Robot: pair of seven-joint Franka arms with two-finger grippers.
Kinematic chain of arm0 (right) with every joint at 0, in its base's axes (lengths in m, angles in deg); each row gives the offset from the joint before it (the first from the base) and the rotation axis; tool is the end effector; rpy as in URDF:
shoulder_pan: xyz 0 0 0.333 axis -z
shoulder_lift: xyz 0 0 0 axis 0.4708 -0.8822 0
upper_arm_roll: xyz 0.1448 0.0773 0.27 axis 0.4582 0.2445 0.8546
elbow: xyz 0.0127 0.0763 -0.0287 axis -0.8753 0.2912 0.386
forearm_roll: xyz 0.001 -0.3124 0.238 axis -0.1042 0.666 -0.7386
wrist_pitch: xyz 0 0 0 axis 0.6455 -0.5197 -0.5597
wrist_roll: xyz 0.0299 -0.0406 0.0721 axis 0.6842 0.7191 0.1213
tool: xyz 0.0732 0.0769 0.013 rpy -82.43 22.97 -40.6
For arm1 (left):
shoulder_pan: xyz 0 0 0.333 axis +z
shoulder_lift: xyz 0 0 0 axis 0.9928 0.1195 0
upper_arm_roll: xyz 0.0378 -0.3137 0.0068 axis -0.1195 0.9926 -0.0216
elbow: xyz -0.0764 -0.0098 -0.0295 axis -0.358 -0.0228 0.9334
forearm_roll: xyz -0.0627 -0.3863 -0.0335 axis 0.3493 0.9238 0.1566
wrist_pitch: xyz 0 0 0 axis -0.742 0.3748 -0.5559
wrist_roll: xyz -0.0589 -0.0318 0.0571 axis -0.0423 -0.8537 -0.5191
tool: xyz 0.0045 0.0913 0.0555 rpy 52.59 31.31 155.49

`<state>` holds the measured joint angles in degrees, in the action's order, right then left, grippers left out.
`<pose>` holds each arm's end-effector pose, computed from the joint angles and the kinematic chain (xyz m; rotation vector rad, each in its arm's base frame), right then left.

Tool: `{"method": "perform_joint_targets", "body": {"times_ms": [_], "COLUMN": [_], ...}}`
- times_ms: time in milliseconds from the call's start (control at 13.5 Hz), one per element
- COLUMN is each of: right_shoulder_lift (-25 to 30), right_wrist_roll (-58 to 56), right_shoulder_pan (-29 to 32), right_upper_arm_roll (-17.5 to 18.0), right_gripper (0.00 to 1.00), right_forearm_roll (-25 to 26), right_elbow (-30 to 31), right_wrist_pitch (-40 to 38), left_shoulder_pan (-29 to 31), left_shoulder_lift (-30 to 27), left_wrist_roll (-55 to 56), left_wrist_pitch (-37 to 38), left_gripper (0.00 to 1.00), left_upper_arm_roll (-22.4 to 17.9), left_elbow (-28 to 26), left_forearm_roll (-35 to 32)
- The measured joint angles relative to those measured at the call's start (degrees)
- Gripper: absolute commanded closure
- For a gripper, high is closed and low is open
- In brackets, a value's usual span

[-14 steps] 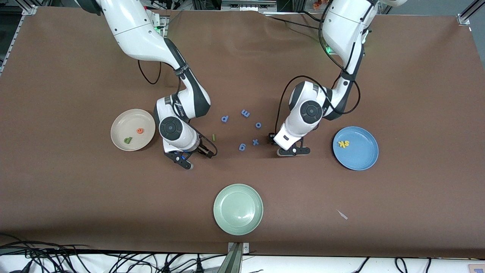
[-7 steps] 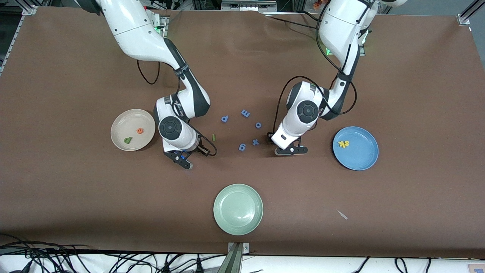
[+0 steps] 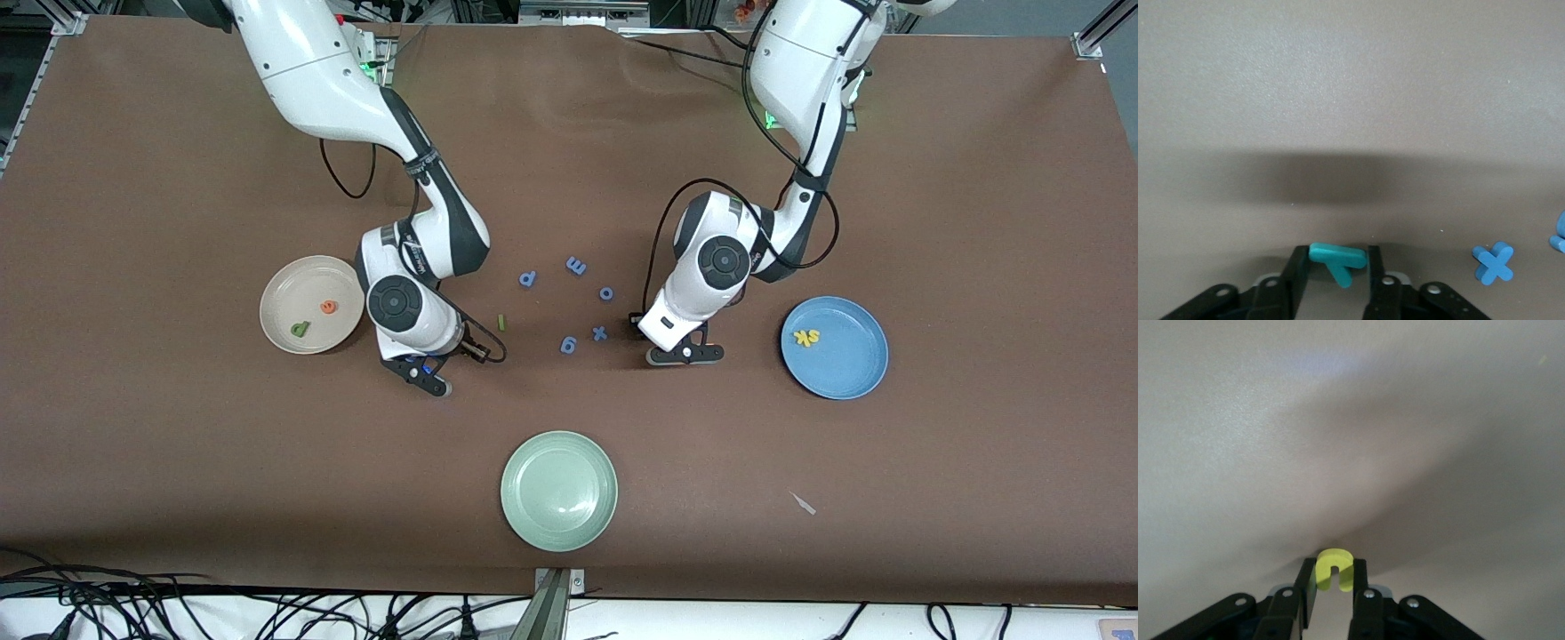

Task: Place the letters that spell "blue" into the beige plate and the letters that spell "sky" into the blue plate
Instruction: 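Grasp yellow n with the right gripper while the left gripper grasps cyan letter, then release n on the beige plate while the left gripper releases cyan letter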

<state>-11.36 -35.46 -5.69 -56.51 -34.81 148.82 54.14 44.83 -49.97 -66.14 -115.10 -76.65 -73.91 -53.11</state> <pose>0.6138 0.3138 0.1982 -3.0546 0.6703 0.2142 0.5605 -0.3365 0.1734 2.9909 0.1446 -0.0571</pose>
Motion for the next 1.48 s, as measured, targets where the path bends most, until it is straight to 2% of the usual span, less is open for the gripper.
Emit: {"method": "perform_joint_targets", "body": {"times_ms": [222,666,740,814,888,962,1184,1480], "right_shoulder_lift": [3.96,13.13,13.72,13.9,13.86,13.81,13.81,13.94], "right_wrist_roll": [-13.09,-42.38,-45.31,-47.05,-47.85,-47.97,-48.08,-47.96], "right_shoulder_pan": [0.58,1.28,1.4,1.55,1.61,1.55,1.24,0.09], "right_upper_arm_roll": [-3.69,-16.03,-17.75,-18.76,-19.04,-19.02,-18.88,-16.03], "right_gripper": [1.0,1.0,0.93,0.67,0.15,0.0,0.0,0.0], "right_forearm_roll": [0.14,0.91,0.91,0.91,0.91,0.91,0.91,0.58], "right_elbow": [1.24,14.72,16.6,18.23,19.39,20.21,19.81,12.88], "right_wrist_pitch": [-7.08,-8.07,-8.1,-8.11,-8.13,-8.19,-9.63,-13.84], "left_shoulder_pan": [-0.01,1.92,3.6,5.82,8.28,11.37,20.52,28.01], "left_shoulder_lift": [-0.02,-0.9,-1.83,-3.13,-4.49,-5.87,-9.29,-11.58], "left_wrist_roll": [0.0,-0.13,-1.14,-3.31,-6.07,-9.95,-25.08,-43.61], "left_wrist_pitch": [0.0,0.74,2.22,4.39,6.72,9.18,13.12,13.36], "left_gripper": [0.63,0.62,0.61,0.6,0.6,0.6,0.6,0.55], "left_upper_arm_roll": [0.0,-0.46,-0.35,-0.11,0.12,0.41,1.16,0.41], "left_elbow": [0.03,0.92,1.18,1.34,1.37,1.35,-0.74,-6.35], "left_forearm_roll": [0.0,0.0,0.0,0.0,0.0,-0.01,-0.06,-1.88]}}
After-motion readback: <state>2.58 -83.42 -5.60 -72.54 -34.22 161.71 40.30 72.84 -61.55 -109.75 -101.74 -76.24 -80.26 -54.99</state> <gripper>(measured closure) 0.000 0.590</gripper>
